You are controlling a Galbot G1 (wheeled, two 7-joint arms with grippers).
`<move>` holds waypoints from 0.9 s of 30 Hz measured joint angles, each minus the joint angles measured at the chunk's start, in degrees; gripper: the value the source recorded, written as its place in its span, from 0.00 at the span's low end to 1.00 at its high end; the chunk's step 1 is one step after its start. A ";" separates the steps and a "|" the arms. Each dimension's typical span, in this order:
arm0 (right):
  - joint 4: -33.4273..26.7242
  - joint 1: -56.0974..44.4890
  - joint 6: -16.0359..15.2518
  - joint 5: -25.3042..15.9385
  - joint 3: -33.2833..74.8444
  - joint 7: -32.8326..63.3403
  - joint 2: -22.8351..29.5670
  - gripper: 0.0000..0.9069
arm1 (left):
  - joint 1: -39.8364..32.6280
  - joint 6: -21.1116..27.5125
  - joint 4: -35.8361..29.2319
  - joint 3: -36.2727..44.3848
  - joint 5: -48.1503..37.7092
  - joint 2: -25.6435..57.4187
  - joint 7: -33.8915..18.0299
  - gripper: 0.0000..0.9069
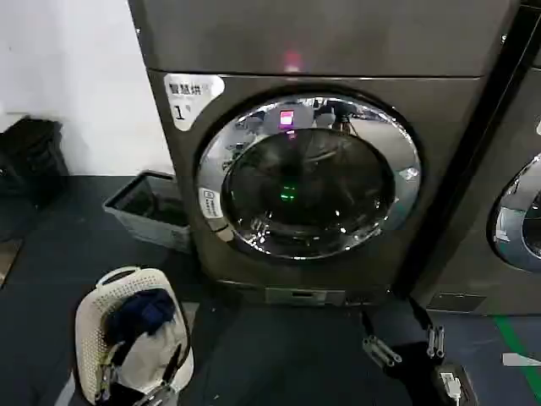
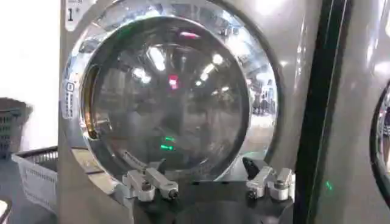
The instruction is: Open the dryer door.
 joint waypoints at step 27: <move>-14.10 30.85 -10.64 21.13 -0.52 -8.23 -24.87 1.00 | -4.41 2.93 -0.89 0.97 0.79 0.47 0.00 1.00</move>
